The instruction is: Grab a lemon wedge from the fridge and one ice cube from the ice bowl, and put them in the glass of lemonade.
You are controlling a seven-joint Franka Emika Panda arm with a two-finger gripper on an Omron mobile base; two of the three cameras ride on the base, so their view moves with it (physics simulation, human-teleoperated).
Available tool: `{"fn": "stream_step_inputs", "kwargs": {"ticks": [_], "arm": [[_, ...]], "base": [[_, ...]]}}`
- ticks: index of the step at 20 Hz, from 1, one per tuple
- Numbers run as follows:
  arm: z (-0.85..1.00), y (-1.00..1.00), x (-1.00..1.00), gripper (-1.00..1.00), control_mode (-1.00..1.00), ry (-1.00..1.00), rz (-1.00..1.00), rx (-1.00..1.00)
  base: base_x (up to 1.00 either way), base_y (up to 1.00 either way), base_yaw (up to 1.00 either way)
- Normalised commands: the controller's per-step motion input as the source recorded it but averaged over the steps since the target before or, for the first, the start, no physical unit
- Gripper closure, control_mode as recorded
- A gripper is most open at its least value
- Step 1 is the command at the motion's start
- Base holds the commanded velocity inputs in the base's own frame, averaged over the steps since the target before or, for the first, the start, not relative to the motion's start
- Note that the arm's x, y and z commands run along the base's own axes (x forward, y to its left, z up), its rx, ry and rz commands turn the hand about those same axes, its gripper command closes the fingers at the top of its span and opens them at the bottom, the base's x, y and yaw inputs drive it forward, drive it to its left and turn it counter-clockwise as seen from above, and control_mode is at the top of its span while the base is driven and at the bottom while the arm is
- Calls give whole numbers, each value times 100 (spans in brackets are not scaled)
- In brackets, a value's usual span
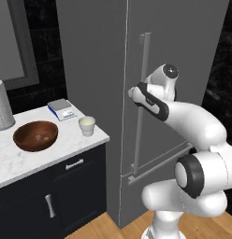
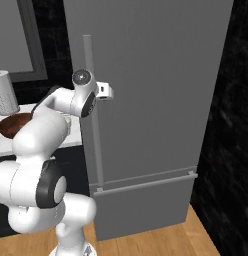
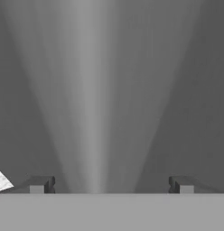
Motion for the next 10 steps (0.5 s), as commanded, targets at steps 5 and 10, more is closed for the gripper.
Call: {"fn": "stream_step_inputs", "kwargs": {"ticks": [5,10], "arm": [[-33,0,59,-100,-100,0,2,1],[-29,0,32,-100,-100,1,1,2]], "base": [[0,0,0],[0,0,0]]}}
